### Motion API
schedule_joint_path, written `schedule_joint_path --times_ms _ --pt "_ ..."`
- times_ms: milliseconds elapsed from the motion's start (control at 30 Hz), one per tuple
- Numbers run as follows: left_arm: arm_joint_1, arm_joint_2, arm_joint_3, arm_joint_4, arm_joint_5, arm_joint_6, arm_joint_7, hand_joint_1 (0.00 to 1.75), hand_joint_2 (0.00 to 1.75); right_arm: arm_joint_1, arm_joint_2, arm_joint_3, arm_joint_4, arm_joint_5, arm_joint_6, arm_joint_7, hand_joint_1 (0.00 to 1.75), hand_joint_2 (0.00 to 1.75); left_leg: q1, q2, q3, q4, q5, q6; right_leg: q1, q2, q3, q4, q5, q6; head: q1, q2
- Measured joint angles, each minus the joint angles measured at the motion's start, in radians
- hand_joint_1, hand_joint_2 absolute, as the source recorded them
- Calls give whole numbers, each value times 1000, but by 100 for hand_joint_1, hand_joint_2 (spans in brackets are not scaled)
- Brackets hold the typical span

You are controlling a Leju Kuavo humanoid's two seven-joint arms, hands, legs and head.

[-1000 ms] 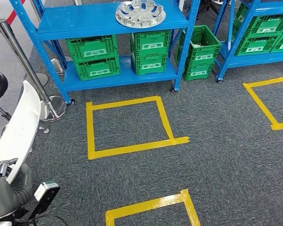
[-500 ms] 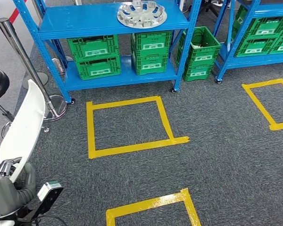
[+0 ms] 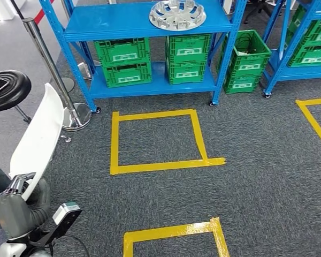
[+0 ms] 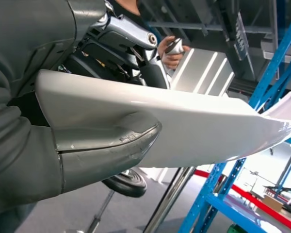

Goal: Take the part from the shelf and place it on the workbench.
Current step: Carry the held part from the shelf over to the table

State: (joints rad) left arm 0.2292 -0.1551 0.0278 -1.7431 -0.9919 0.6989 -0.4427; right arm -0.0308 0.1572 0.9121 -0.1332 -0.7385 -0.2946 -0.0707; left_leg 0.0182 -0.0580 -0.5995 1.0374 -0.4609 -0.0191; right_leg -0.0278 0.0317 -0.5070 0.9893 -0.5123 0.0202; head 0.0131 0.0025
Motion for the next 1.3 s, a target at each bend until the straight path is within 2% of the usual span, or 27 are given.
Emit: schedule_joint_path --times_ms 33,100,133,167,200,233,300,367,433,467,500,567,633,667,700,733,800,867,900,967,1033,1100,1133,1167,1200,1233,1300 --pt "0 -3 0 3 -3 0 -6 175 175 0 7 0 12 -2 0 -7 0 0 0 16 -20 48 -29 -3 1 -12 -1 -1 1 -7 -3 0" --pt "4 -11 0 9 -4 0 -28 175 175 2 22 0 38 -4 -4 -10 0 0 -1 41 -80 189 -99 -7 7 -38 -2 -1 0 -14 -7 0" --pt "9 -16 0 12 -4 0 -38 175 175 3 29 0 49 -4 -7 -9 0 0 -1 45 -101 244 -119 -8 10 -52 -2 -1 -1 -15 -7 0" --pt "13 -20 1 16 -3 0 -44 175 175 4 35 0 58 -5 -11 -7 0 0 -1 47 -108 266 -120 -7 12 -64 -2 -1 -1 -16 -7 0" --pt "17 -23 2 18 -3 0 -48 175 175 4 40 0 65 -6 -13 -6 0 0 -1 50 -94 244 -100 -4 14 -76 -1 0 -3 -17 -7 0" --pt "20 -26 3 21 -3 0 -52 175 175 4 45 0 71 -8 -16 -3 0 0 -2 57 -63 188 -68 0 16 -87 1 0 -4 -17 -8 0" --pt "21 -31 5 26 -3 0 -61 175 175 3 54 0 82 -16 -19 3 0 0 -11 105 8 50 -18 12 21 -107 6 1 -9 -13 -8 0" --pt "21 -36 7 31 -1 0 -70 175 175 3 60 -2 90 -26 -16 6 0 0 -21 139 36 -14 -11 24 27 -126 7 4 -14 -5 -7 0" --pt "22 -39 8 37 0 0 -76 175 175 0 63 -3 96 -32 -10 6 0 0 -24 123 31 -18 -10 35 29 -146 8 3 -17 3 -5 0" --pt "22 -40 9 39 0 0 -77 175 175 -1 63 -4 99 -34 -6 6 0 0 -22 112 29 -21 -8 41 27 -137 6 8 -24 9 -3 0" --pt "21 -41 10 42 0 0 -77 175 175 -3 63 -4 102 -34 -2 6 0 0 -19 101 28 -23 -4 47 26 -117 -3 28 -41 14 -1 0" --pt "17 -45 9 47 -1 0 -77 175 175 -5 63 -5 106 -38 7 2 0 0 -15 79 25 -26 1 57 23 -60 -51 132 -101 21 3 0" --pt "13 -46 6 51 -2 0 -77 175 175 -9 63 -8 109 -44 16 -13 0 0 -16 56 22 -25 3 61 24 -39 -111 261 -150 22 5 0" --pt "12 -46 4 52 -2 0 -76 175 175 -11 63 -9 111 -48 20 -20 0 0 -16 43 21 -25 4 62 25 -37 -126 290 -150 21 5 0" --pt "10 -46 2 53 -3 0 -76 175 175 -13 63 -10 112 -50 22 -25 0 0 -17 29 22 -24 5 62 25 -34 -122 278 -129 20 5 0" --pt "8 -46 -1 54 -4 0 -75 175 175 -14 63 -11 113 -52 24 -27 0 0 -17 14 22 -23 5 61 25 -28 -101 229 -92 16 5 0" --pt "4 -46 -5 55 -4 0 -75 175 175 -14 63 -11 116 -53 24 -28 0 0 -17 -13 20 -20 7 58 23 16 -44 94 -24 8 4 0" --pt "-1 -46 -7 55 -4 0 -75 175 175 -14 62 -11 119 -54 25 -29 0 0 -16 -35 9 -17 13 48 20 57 -11 17 -8 3 4 0" --pt "-3 -46 -7 55 -4 0 -75 175 175 -15 62 -11 121 -54 25 -29 0 0 -15 -46 3 -17 18 40 20 59 -6 10 -11 1 4 0" --pt "-4 -46 -8 55 -1 0 -74 175 175 -17 63 -11 121 -53 24 -32 0 0 -13 -62 -5 -18 24 27 18 35 0 0 -7 -6 5 0" --pt "-7 -46 -8 55 3 1 -69 175 175 -18 64 -11 122 -51 21 -36 0 0 -16 -28 -21 18 -1 16 12 5 7 -10 0 -14 -4 0" --pt "-11 -46 -11 55 4 1 -57 175 175 -16 64 -11 124 -50 18 -40 0 0 -13 26 -68 127 -60 5 13 -27 11 -13 -1 -19 -14 0" --pt "-12 -45 -15 55 2 0 -49 175 175 -15 64 -11 124 -51 19 -40 0 0 -9 39 -95 189 -86 0 14 -44 11 -12 -3 -21 -16 0" --pt "-12 -44 -20 55 0 0 -42 175 175 -14 64 -11 125 -51 23 -39 0 0 -7 45 -112 229 -97 -3 15 -60 11 -10 -4 -21 -16 0" --pt "-11 -41 -26 55 -5 0 -34 175 175 -14 64 -11 126 -52 28 -38 0 0 -5 50 -113 236 -90 -6 16 -75 12 -9 -6 -21 -16 0" --pt "-11 -39 -32 55 -10 0 -28 175 175 -14 64 -11 127 -53 33 -37 0 0 -4 56 -94 203 -65 -6 16 -89 13 -9 -9 -20 -16 0" --pt "-10 -33 -46 55 -21 0 -17 175 175 -14 64 -11 127 -57 41 -41 0 0 -9 96 -25 78 -11 -2 18 -112 18 -7 -16 -14 -16 0"
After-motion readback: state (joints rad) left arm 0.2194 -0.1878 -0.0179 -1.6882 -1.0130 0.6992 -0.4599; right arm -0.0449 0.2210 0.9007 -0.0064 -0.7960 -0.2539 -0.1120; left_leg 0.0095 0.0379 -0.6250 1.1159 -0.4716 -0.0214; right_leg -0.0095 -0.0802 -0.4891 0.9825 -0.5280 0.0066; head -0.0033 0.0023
